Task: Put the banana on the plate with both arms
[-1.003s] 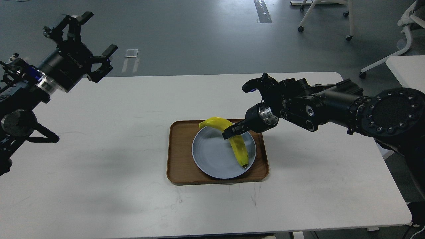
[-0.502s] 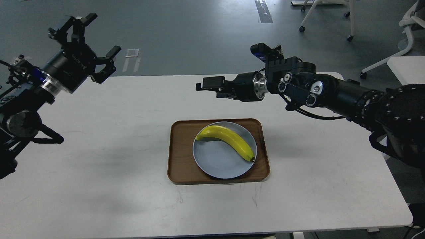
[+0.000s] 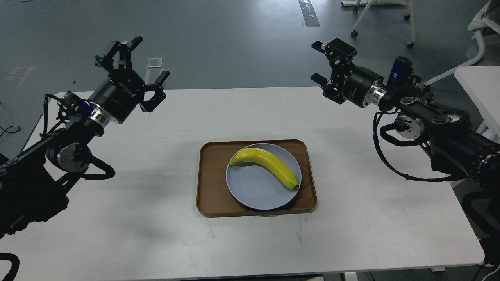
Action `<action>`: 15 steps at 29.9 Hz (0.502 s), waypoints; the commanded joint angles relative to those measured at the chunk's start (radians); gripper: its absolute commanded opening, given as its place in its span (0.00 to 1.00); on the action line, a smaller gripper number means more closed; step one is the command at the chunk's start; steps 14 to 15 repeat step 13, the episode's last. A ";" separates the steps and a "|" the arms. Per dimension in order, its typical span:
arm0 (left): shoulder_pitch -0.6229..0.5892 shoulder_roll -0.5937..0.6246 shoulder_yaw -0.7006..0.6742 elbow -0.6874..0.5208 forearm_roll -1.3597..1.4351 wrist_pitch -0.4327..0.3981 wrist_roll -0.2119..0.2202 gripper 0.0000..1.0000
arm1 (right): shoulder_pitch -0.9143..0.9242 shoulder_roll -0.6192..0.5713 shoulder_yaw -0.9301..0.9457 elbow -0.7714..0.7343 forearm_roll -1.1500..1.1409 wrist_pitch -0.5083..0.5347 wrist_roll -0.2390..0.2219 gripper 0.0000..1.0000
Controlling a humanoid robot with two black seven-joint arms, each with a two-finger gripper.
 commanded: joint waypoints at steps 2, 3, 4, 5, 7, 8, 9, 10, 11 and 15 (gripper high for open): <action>0.002 -0.085 0.001 0.123 0.001 0.000 -0.002 0.98 | -0.030 -0.001 0.005 -0.032 0.045 0.000 0.000 1.00; 0.003 -0.105 0.001 0.161 0.001 0.000 -0.004 0.98 | -0.036 -0.001 0.007 -0.043 0.045 0.000 0.000 1.00; 0.003 -0.116 0.001 0.177 0.001 0.000 -0.004 0.98 | -0.039 -0.001 0.007 -0.047 0.045 0.000 0.000 1.00; 0.003 -0.133 0.002 0.201 0.001 0.000 -0.007 0.98 | -0.044 -0.001 0.005 -0.047 0.045 0.000 0.000 1.00; 0.003 -0.150 0.007 0.217 0.002 0.000 -0.017 0.98 | -0.045 -0.001 -0.001 -0.049 0.045 0.000 0.000 1.00; 0.003 -0.151 0.010 0.219 0.002 0.000 -0.018 0.98 | -0.045 -0.001 -0.001 -0.049 0.045 0.000 0.000 1.00; 0.005 -0.154 0.015 0.222 0.002 0.000 -0.018 0.98 | -0.045 -0.001 0.001 -0.049 0.045 0.000 0.000 1.00; 0.006 -0.157 0.016 0.225 0.002 0.000 -0.018 0.98 | -0.047 -0.001 0.004 -0.049 0.045 0.000 0.000 1.00; 0.014 -0.157 0.021 0.232 0.004 0.000 -0.018 0.98 | -0.048 -0.001 0.010 -0.047 0.045 0.000 0.000 1.00; 0.025 -0.156 0.022 0.235 0.002 0.000 -0.018 0.98 | -0.050 -0.001 0.013 -0.044 0.046 0.000 0.000 1.00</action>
